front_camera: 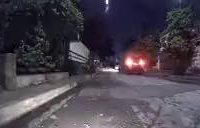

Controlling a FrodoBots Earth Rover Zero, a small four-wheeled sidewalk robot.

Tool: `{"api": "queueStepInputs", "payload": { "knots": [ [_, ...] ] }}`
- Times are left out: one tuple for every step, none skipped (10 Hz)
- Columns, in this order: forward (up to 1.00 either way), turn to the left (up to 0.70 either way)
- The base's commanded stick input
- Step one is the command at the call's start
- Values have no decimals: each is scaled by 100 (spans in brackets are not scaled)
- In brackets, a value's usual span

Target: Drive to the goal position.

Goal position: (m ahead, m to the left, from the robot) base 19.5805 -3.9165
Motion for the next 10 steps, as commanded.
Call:
{"api": "queueStepInputs", "payload": {
  "knots": [
    [70,0],
    [70,0],
    [70,1],
    [70,1],
    [70,1],
    [70,1],
    [70,1],
    [73,-5],
    [84,-29],
    [85,-32]
  ]
}}
